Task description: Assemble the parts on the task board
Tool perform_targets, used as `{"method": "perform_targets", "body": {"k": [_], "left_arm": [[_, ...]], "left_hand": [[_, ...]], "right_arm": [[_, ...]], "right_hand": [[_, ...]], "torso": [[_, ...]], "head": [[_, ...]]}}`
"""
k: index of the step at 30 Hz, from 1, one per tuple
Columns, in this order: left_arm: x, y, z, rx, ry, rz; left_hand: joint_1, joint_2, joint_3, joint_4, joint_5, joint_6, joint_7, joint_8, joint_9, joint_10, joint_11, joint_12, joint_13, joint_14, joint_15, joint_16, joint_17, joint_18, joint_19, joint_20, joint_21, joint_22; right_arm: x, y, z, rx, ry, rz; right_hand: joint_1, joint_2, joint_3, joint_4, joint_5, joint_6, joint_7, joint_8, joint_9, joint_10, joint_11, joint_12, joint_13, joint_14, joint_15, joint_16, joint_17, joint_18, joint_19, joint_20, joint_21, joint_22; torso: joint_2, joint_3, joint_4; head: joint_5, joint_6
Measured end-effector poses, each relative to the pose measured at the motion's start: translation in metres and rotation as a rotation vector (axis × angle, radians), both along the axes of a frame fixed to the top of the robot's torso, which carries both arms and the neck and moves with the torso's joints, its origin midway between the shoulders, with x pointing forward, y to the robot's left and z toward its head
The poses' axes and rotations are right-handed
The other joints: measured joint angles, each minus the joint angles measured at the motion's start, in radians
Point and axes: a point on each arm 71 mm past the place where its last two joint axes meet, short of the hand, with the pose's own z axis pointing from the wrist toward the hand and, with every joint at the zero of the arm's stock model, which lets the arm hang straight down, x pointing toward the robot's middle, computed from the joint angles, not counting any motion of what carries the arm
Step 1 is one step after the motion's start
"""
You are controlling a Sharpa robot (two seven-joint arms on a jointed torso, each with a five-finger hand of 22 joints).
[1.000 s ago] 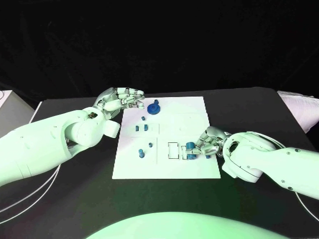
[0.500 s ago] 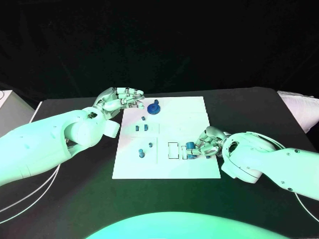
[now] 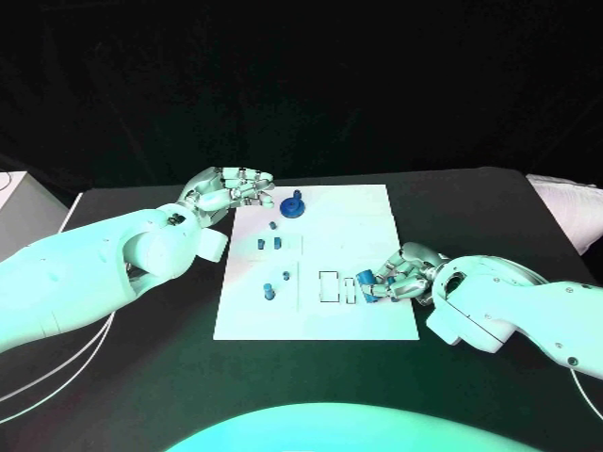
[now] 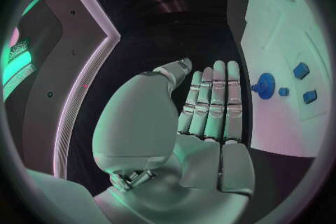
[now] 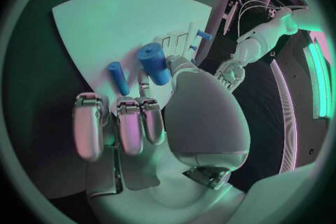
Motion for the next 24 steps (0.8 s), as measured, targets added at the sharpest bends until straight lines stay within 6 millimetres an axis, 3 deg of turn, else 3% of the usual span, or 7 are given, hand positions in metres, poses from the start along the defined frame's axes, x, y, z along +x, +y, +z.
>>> {"method": "perform_targets", "body": {"k": [12,13,17,24], "left_arm": [[0.000,0.000,0.000,-0.001,0.001,-0.003],[0.000,0.000,0.000,-0.001,0.002,-0.003],[0.000,0.000,0.000,-0.001,0.002,-0.004],[0.000,-0.001,0.000,-0.002,0.003,-0.006]], "left_hand": [[0.000,0.000,0.000,0.000,0.000,0.000,0.000,0.000,0.000,0.000,0.000,0.000,0.000,0.000,0.000,-0.002,0.000,0.000,0.000,0.000,0.000,0.000],[0.000,0.000,0.000,0.000,0.000,0.000,0.000,0.000,0.000,0.000,0.000,0.000,0.001,0.000,0.000,-0.002,0.000,0.000,0.000,0.000,0.000,0.000],[0.000,0.000,0.000,0.000,0.000,0.000,0.000,0.000,0.000,0.000,0.000,0.000,0.001,0.000,0.000,-0.002,0.000,0.000,0.000,0.000,0.000,0.000],[0.000,0.000,0.000,0.000,0.000,0.000,0.000,0.000,0.000,0.000,0.000,0.000,0.001,0.000,0.000,-0.002,0.001,0.000,0.000,0.000,0.000,0.000]], "right_arm": [[-0.006,0.014,0.014,0.079,0.038,0.005],[-0.006,0.016,0.014,0.082,0.039,0.008],[-0.005,0.024,0.014,0.087,0.041,0.020],[0.000,0.037,0.011,0.082,0.036,0.037]], "right_hand": [[-0.026,-0.026,0.060,-0.026,-0.028,0.002,0.002,0.000,0.000,0.000,0.000,0.000,0.000,0.000,0.000,0.000,0.000,0.000,0.000,0.000,-0.002,0.000],[-0.031,-0.031,0.093,-0.054,-0.034,0.002,0.002,0.000,0.000,0.000,0.000,0.000,0.000,0.000,0.000,0.000,0.000,0.000,0.000,0.000,-0.002,0.000],[-0.040,-0.039,0.112,-0.065,-0.049,0.001,0.003,0.000,0.000,0.000,0.000,0.000,0.000,0.000,0.000,0.000,0.000,0.000,0.000,0.000,-0.002,0.000],[-0.087,-0.040,0.123,-0.076,-0.125,0.000,0.003,0.009,0.001,0.000,0.000,0.000,0.000,0.000,0.000,0.000,0.000,0.000,0.000,0.000,-0.002,0.000]], "torso": [[0.000,-0.0013,0.0007],[0.000,-0.0014,0.0007],[0.001,-0.0018,0.0006],[0.002,-0.0015,0.0004]], "head": [[0.005,0.003],[0.006,0.003],[0.008,0.003],[0.009,0.001]]}}
